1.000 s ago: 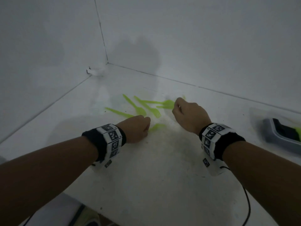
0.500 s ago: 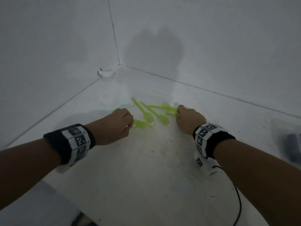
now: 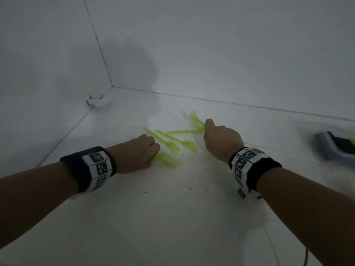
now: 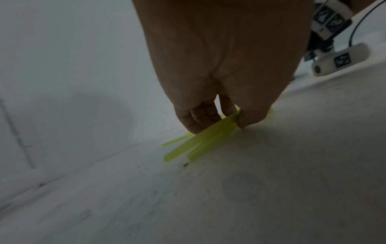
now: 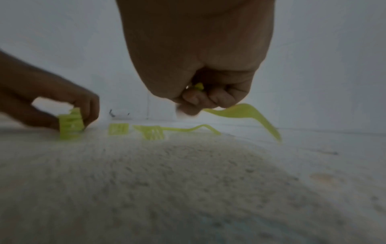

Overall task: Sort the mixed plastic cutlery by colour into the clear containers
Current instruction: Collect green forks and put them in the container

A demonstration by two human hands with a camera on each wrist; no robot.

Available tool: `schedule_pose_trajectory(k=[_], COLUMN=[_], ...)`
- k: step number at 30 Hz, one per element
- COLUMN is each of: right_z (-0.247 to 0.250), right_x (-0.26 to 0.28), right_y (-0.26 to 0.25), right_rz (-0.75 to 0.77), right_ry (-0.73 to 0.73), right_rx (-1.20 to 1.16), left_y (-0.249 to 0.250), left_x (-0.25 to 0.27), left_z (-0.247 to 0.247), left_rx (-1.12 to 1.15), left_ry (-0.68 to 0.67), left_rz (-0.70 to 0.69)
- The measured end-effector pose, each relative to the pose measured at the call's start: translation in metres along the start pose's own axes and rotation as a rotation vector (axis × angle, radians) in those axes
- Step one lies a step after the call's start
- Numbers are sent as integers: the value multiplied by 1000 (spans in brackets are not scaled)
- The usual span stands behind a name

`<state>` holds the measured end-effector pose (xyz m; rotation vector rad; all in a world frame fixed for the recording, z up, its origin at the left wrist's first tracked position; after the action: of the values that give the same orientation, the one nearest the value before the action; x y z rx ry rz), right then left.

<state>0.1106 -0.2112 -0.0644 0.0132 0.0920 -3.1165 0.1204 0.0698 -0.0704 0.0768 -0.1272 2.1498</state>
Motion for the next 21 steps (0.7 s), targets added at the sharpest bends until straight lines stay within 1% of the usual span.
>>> schedule_pose_trajectory(k=[2,5,7,9,11,14,16,19,21], right_z=[2,1,-3,-8,-9,-6,-2,4,4], right_x=[1,4,6,7,8,3,-3,-11,-18], right_y=[-1,-1,-2,-6,-14,-32,-45,-65,-78], right_rz=[-85,-131,-134,-137,-138,-135,-124,-176,-187], right_ry=[49,120,113,109,87,-16,-57,-28,-39], right_rx=[-130,-305,-421,-526,-590,-610,-613,-705,-738], left_y=[-6,-16,-21,-26,-32,-38,-38,-37,-37], left_x=[-3,-8,-14,-22,-31,-38,-36,-27,-17], left_z=[-4,-3,-2,3,5,0,-1,-5,-4], left_rx=[41,210,201,114,53,-20,-39,-75,-52], left_ry=[-67,-215,-179,-80,-36,37,87,124,125], left_rz=[-8,106,132,97,48,-77,-128,-177,-171])
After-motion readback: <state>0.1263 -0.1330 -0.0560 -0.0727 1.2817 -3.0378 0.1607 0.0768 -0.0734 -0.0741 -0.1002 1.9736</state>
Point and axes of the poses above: each hand's wrist, its own x-axis away from the middle knuckle, its own z-axis out of the back of the hand, y = z × x, the point moved 2 cm from there along -x, towards the middle knuckle, and after that the axes turned 2 degrees about -y, right-handed, at the moved point
